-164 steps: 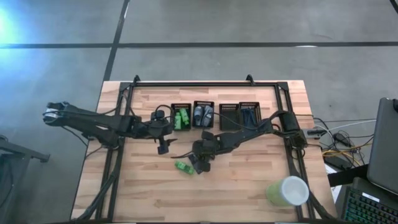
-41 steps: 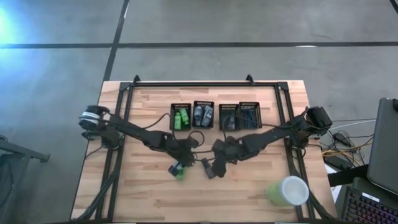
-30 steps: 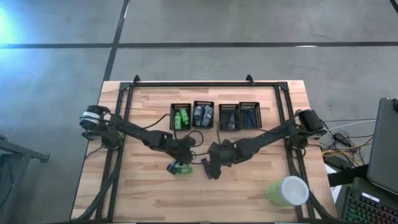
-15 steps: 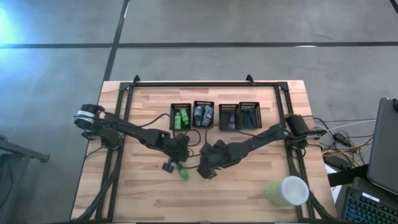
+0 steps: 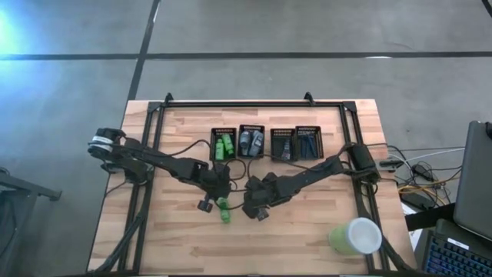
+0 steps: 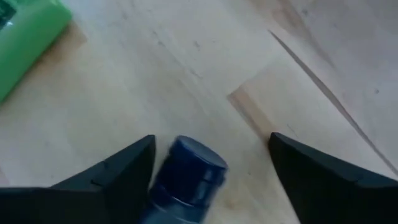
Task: Pick & Place Travel size toiletries
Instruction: Put the shave cream into the center right black basket
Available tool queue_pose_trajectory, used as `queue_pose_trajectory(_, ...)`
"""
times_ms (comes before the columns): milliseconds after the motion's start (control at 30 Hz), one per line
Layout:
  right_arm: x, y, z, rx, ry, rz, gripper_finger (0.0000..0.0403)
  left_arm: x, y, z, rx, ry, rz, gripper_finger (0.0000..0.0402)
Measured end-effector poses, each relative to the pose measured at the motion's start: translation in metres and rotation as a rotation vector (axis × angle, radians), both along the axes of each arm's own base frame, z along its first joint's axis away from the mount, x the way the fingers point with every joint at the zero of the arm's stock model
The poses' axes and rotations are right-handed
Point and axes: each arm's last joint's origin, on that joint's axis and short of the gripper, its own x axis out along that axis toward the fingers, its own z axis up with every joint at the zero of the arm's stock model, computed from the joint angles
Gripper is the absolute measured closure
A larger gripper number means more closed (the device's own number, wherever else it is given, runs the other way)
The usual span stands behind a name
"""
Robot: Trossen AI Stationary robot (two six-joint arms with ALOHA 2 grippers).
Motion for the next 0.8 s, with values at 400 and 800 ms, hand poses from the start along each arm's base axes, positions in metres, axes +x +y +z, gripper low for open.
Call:
queue_pose_trajectory(400, -0.005, -0.007, 0.012, 0.054, 0.028, 0.023, 0.0344, -0.001, 0.000, 0.000, 0.017, 0.003, 0.008, 0.0339)
queue_pose_trajectory(800, -0.035, -0.033, 0.062, -0.035, 0.032, 0.028, 0.0391, -0.015, 0.003, 0.009, -0.007, 0.074, 0.101, 0.0339)
